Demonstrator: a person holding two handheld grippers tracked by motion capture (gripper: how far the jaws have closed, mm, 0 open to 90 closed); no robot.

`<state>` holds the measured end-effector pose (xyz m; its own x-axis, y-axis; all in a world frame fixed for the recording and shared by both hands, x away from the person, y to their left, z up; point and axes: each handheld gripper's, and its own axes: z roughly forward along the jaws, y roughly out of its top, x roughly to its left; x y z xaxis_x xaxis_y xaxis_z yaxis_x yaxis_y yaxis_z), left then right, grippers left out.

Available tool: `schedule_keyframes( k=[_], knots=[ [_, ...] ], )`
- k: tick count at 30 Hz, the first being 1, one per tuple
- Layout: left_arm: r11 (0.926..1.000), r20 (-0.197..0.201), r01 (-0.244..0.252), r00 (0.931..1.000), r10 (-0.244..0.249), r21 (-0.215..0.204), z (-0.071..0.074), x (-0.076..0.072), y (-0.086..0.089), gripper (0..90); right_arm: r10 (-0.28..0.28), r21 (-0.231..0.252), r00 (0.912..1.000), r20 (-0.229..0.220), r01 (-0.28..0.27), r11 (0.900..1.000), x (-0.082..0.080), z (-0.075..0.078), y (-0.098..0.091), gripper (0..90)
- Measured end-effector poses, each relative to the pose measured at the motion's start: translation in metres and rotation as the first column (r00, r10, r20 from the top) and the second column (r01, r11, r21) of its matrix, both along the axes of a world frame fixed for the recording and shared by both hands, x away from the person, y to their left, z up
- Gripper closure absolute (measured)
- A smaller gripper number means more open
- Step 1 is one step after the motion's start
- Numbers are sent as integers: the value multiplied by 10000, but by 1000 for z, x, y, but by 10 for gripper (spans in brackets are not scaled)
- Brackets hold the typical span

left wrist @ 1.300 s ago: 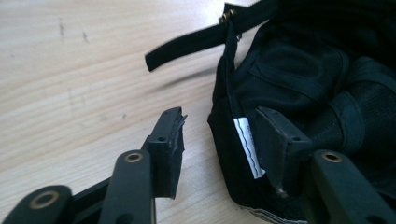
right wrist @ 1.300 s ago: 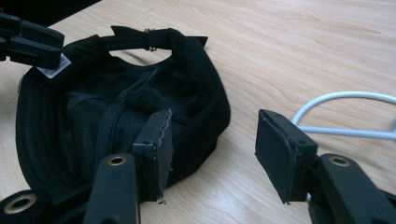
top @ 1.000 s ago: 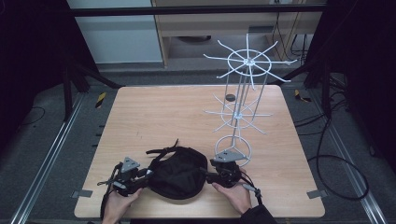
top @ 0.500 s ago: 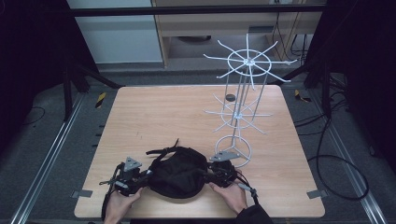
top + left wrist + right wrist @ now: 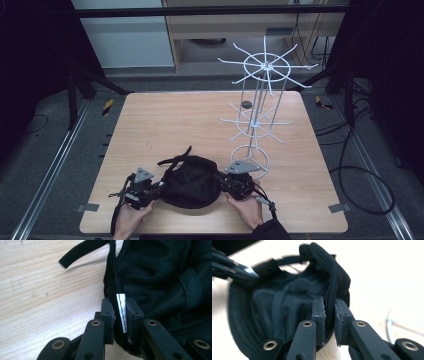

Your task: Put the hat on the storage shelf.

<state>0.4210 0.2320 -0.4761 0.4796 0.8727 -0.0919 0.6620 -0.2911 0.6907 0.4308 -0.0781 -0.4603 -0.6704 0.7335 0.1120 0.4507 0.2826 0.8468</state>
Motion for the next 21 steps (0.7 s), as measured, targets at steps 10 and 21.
schedule_keyframes(
  k=[10,21],
  knots=[
    [9996,76,-167,9998,169,-244,-3,15,-13,793,704,161,9898,1240,-729,9972,-10,13,0,817],
    [9995,191,-139,9997,144,-286,-7,26,-21,790,1811,-264,9727,1452,-1792,9835,-20,7,9,819]
  ],
)
